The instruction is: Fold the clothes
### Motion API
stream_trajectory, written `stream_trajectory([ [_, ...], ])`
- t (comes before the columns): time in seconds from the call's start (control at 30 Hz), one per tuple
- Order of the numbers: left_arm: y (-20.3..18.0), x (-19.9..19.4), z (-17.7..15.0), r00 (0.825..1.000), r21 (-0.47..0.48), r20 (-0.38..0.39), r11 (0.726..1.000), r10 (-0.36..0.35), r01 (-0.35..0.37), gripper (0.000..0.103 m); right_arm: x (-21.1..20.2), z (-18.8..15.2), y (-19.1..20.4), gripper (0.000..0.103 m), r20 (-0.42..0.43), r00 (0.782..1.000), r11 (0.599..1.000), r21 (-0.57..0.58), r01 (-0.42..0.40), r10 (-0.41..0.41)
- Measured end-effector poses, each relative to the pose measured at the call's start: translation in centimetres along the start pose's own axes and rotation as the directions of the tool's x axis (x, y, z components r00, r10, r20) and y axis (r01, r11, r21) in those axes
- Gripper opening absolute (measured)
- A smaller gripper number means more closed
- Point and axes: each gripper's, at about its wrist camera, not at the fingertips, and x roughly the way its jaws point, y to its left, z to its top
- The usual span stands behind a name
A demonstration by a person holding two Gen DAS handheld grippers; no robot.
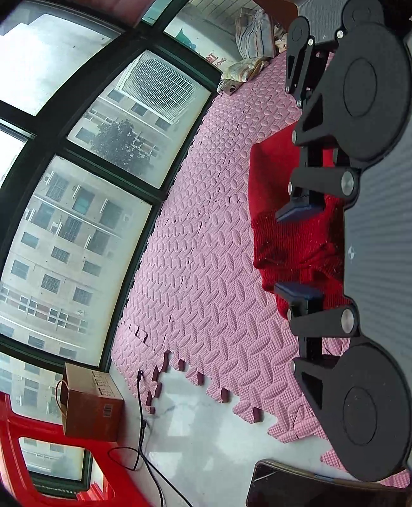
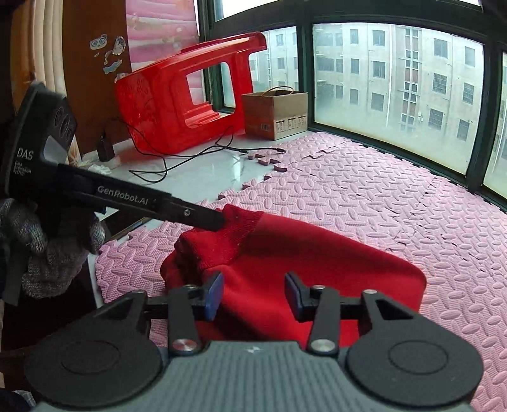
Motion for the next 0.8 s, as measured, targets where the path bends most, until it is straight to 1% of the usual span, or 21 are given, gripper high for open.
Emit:
stream_trajectory([
  [0.03, 0.2, -0.1, -0.1, 1.000, -0.021, 0.003, 1.000, 0.008, -0.008, 0.050, -0.5, 0.0, -0.9, 0.052, 0.008, 1.000, 0.999, 0.031, 0.011, -0.011],
  [0.07, 0.5, -0.2, -0.2, 1.000, -0.046, 0.003, 0.999, 0.015, -0.015, 0.051, -1.0, 0.1, -1.8, 0.052, 0.014, 1.000, 0.998, 0.062, 0.023, -0.024],
  [0.1, 0.7, -0.1, -0.2, 1.000, -0.068, 0.000, 0.997, 0.023, -0.023, 0.055, -1.3, -0.1, -2.8, 0.053, 0.013, 0.999, 0.995, 0.094, 0.044, -0.045],
  [0.13, 0.9, 0.1, -0.3, 1.000, -0.086, -0.004, 0.996, 0.030, -0.030, 0.058, -1.6, -0.3, -3.8, 0.060, 0.012, 0.998, 0.990, 0.125, 0.064, -0.067],
  [0.17, 1.1, 0.3, -0.3, 0.999, -0.101, -0.013, 0.994, 0.034, -0.035, 0.058, -1.8, -0.5, -4.8, 0.063, 0.010, 0.996, 0.984, 0.156, 0.085, -0.087],
  [0.23, 1.3, 0.8, -0.3, 0.998, -0.125, -0.034, 0.991, 0.044, -0.048, 0.062, -1.7, -1.2, -6.9, 0.063, -0.002, 0.994, 0.967, 0.233, 0.106, -0.109],
  [0.3, 1.5, 1.1, -0.4, 0.997, -0.145, -0.048, 0.988, 0.055, -0.061, 0.070, -1.4, -2.0, -9.0, 0.063, -0.019, 0.993, 0.941, 0.318, 0.115, -0.115],
  [0.33, 1.6, 1.2, -0.5, 0.997, -0.154, -0.052, 0.986, 0.062, -0.070, 0.073, -1.1, -2.5, -10.0, 0.063, -0.027, 0.994, 0.925, 0.362, 0.111, -0.109],
  [0.43, 2.0, 1.8, -0.8, 0.995, -0.196, -0.080, 0.978, 0.054, -0.069, 0.074, 0.0, -3.9, -12.1, 0.063, -0.045, 0.997, 0.880, 0.469, 0.080, -0.067],
  [0.5, 2.2, 2.1, -1.0, 0.994, -0.209, -0.094, 0.975, 0.051, -0.070, 0.074, 0.7, -4.8, -13.3, 0.063, -0.050, 0.998, 0.845, 0.532, 0.053, -0.032],
  [0.53, 2.3, 2.2, -1.0, 0.994, -0.214, -0.101, 0.974, 0.050, -0.071, 0.074, 0.9, -5.1, -13.5, 0.063, -0.050, 0.998, 0.834, 0.550, 0.047, -0.024],
  [0.63, 2.5, 2.7, -1.1, 0.993, -0.233, -0.117, 0.971, 0.035, -0.061, 0.073, 1.5, -5.5, -14.0, 0.063, -0.044, 0.999, 0.824, 0.567, 0.020, 0.005],
  [0.73, 2.7, 3.1, -1.0, 0.991, -0.237, -0.131, 0.970, 0.022, -0.053, 0.072, 2.0, -5.8, -14.1, 0.059, -0.039, 0.999, 0.811, 0.584, -0.005, 0.034],
  [0.8, 2.9, 3.5, -1.0, 0.989, -0.245, -0.145, 0.968, 0.012, -0.048, 0.068, 2.2, -6.0, -14.2, 0.058, -0.031, 0.999, 0.804, 0.595, -0.017, 0.044],
])
